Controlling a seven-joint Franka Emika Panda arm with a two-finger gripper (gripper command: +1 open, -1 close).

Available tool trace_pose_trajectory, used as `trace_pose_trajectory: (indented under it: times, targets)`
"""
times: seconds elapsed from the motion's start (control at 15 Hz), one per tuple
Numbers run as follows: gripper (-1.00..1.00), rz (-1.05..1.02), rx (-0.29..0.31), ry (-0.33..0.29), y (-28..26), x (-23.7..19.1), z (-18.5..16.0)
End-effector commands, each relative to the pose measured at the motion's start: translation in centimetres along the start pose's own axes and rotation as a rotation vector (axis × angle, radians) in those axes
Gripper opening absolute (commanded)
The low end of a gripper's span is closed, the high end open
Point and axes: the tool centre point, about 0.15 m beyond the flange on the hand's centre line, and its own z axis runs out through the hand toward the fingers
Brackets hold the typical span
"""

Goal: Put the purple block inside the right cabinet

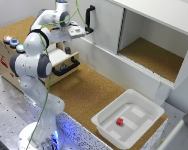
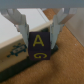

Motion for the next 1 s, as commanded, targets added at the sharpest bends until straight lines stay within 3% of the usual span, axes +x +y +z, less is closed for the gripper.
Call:
trace_pose_trajectory:
  times: [0.0,0.47,0.73,0.93]
  targets:
    - [-1.00,0.094,0.212,0.006,11.9,-7.2,0.3]
    - [-1.00,0.350,0.130,-0.089,25.4,-15.4,-2.6]
    - [-1.00,0.481,0.087,0.022,28.5,-19.3,-3.5]
    - [-1.00,0.538,0.052,0.060,28.3,-19.8,-2.9]
